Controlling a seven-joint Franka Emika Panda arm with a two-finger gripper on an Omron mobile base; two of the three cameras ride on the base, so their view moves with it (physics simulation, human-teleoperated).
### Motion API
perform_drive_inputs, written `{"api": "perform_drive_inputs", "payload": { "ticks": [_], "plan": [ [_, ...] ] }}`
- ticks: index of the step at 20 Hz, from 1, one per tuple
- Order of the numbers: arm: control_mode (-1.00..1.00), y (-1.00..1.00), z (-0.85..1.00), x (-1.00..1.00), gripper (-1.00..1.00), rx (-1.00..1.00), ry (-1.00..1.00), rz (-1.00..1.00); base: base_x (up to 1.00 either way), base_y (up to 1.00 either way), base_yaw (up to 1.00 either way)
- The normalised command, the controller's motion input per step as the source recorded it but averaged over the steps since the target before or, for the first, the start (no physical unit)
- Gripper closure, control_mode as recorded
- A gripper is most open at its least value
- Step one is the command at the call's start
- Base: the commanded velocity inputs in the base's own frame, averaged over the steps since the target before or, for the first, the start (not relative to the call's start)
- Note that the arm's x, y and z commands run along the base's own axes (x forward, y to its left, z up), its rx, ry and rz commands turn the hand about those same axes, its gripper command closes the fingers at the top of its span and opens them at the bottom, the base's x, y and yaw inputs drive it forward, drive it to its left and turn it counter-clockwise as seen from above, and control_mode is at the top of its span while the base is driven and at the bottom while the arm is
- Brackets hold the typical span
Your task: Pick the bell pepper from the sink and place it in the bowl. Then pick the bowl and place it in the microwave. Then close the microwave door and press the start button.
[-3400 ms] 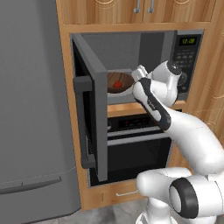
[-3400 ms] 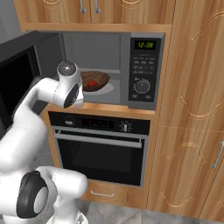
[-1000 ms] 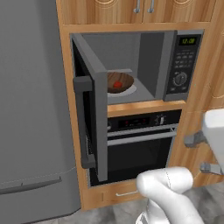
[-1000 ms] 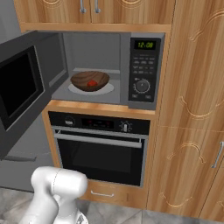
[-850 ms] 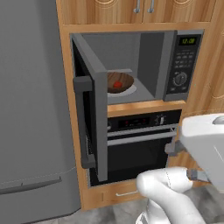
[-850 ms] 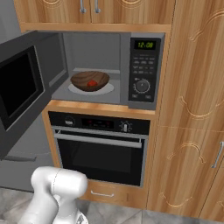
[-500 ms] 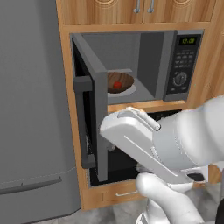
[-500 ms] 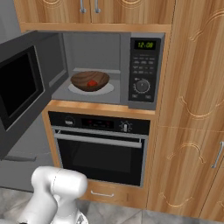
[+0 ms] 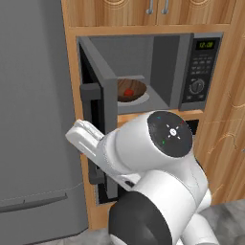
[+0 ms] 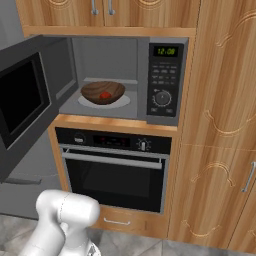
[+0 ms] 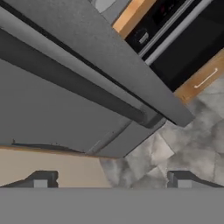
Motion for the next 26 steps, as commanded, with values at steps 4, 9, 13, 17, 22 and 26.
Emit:
{"api": "perform_drive_inputs", "payload": {
  "ticks": [4, 9, 13, 17, 22, 26],
  "plan": [
    [-1.00, 0.11, -0.20, 0.76, -1.00, 0.00, 0.00, -0.19, 0.00, 0.00, 0.00],
    [-1.00, 0.00, -0.21, 0.75, -1.00, 0.00, 0.00, -0.16, 0.00, 0.00, 0.00],
    [-1.00, -0.29, -0.05, 0.47, -1.00, 0.00, 0.00, -0.16, 0.00, 0.00, 0.00],
    [-1.00, -0.86, 0.00, 0.17, -1.00, 0.04, 0.00, -0.26, 0.00, 0.00, 0.00],
    [-1.00, -1.00, 0.00, 0.21, -1.00, 0.08, 0.00, -0.28, 0.00, 0.00, 0.00],
    [-1.00, -1.00, 0.00, 0.46, -1.00, 0.09, 0.01, -0.30, 0.00, 0.00, 0.00]
  ]
}}
